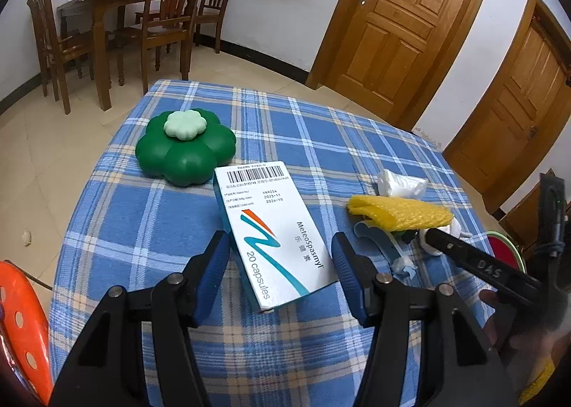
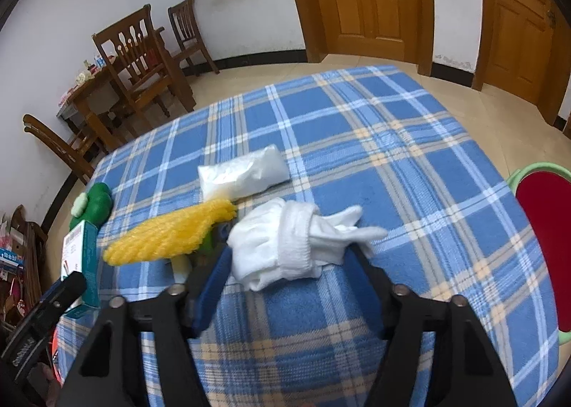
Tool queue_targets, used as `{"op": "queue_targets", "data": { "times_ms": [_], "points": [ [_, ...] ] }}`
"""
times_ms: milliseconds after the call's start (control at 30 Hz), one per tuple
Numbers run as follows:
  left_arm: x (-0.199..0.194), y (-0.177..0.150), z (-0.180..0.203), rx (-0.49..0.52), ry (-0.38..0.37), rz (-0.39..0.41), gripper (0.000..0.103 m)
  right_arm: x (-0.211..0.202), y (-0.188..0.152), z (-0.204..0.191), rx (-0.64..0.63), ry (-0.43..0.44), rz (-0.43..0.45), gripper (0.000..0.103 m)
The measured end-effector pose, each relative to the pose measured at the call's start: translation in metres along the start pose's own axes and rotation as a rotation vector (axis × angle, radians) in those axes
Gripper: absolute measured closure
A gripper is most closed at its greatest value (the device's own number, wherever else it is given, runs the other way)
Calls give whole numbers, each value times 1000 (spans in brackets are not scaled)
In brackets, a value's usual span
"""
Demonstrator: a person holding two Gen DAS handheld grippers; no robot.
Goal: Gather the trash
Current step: 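Grasp the white medicine box with the left gripper while the right gripper grasps the white gloves, then carry the medicine box and white gloves over the red bin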
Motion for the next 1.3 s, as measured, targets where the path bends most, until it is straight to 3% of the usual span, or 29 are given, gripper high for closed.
{"op": "queue_targets", "data": {
  "times_ms": [367,500,933,1300],
  "points": [
    [-1,-3,18,22,-20,-5,44,-7,-6,6,-29,36,-4,72],
    [-10,-3,29,29,-32,2,44,-20,-8,9,-30,48,13,77],
    [-39,-3,63,43,-34,25,44,-79,-13,13,-38,130,91,78],
    [-53,-1,103,72,-69,28,44,-124,-12,40,-3,166,117,78]
  ]
}}
Point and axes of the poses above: each gripper's, at about its wrist camera, not at the fingertips, and x roughly the way its jaws point, z to its right, y to its top, the point moved 7 cm from there along x, roughly the way its jaws point, and after that the axes turned 11 degrees about x, right-handed, at the moved point
